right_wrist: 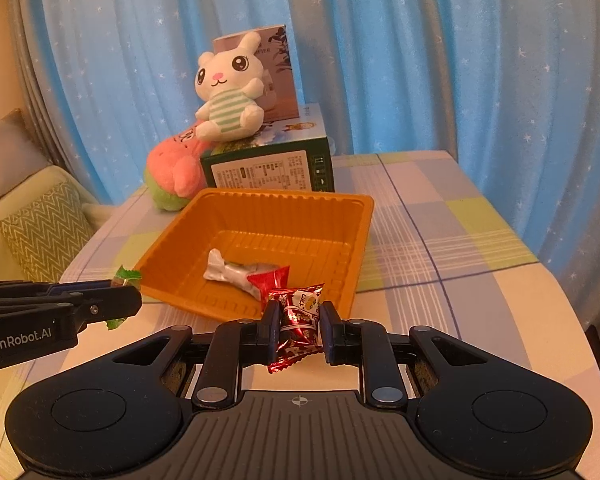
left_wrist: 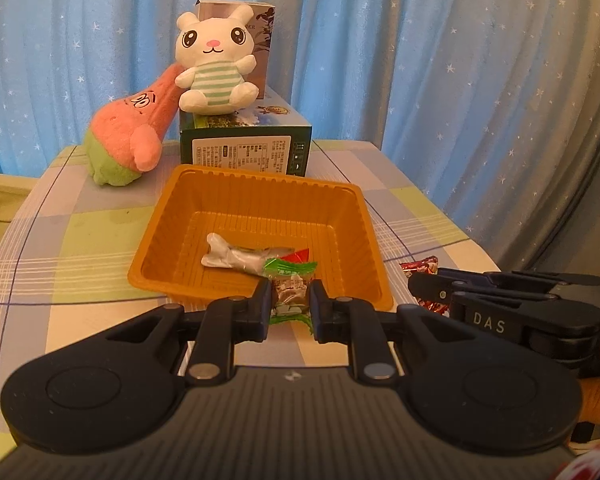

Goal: Organize snacks
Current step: 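Carry both candies into the orange tray and open both tools to release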

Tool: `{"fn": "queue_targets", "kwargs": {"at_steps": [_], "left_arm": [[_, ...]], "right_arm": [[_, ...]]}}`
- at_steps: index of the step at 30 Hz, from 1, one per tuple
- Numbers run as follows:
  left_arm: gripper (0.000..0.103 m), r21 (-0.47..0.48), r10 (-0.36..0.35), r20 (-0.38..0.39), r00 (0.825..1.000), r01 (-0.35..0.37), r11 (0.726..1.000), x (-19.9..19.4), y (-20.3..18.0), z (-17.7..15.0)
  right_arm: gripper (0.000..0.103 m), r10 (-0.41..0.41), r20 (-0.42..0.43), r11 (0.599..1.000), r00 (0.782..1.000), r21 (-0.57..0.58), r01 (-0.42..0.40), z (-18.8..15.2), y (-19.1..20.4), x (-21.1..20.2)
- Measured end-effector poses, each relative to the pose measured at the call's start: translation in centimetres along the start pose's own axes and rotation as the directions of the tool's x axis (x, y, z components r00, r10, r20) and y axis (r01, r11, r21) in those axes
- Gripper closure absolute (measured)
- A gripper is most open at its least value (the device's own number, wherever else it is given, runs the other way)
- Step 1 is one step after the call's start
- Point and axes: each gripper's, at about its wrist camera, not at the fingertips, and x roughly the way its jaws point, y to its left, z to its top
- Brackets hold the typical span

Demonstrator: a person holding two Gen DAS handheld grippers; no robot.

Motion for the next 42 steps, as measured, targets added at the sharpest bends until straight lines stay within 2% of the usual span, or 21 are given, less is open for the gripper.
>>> {"fn": "queue_targets", "kwargs": {"at_steps": [11, 22, 24, 38, 40, 42], "left_arm": [[0.086, -0.012, 0.025, -0.01, 1.0, -0.026, 1.0, 5.2, 2.3, 3.4], [0.085, -0.035, 0.035, -0.014, 0.999, -0.035, 0.999, 8.8, 3.6, 4.1], [0.08, -0.04, 0.035, -0.017, 0.999, -0.035, 0.999, 9.3, 3.8, 4.1], [0.079, -0.073, 0.033, -0.023, 0.999, -0.035, 0.997, 8.0, 4.8, 3.0], [0.078, -0.078, 0.031, -0.019, 0.999, -0.032, 0.996, 7.8, 4.8, 3.0], [0.073, -0.081, 0.033, -0.016, 0.999, -0.034, 0.996, 7.5, 4.9, 2.9]], "right_arm": [[0.081, 0.011, -0.037, 0.999, 0.999, 0.046, -0.01, 3.1, -1.6, 5.1], [0.081, 0.012, -0.054, 0.997, 0.998, 0.074, -0.008, 3.9, -2.2, 7.2], [0.081, 0.011, -0.055, 0.997, 0.998, 0.078, -0.007, 3.8, -2.3, 7.3], [0.081, 0.024, -0.058, 0.994, 0.998, 0.107, -0.017, 4.0, -2.7, 7.6], [0.081, 0.033, -0.046, 0.994, 0.998, 0.109, -0.027, 4.2, -2.5, 7.5], [0.081, 0.065, -0.031, 0.991, 0.997, 0.12, -0.06, 4.4, -2.5, 7.5]]}}
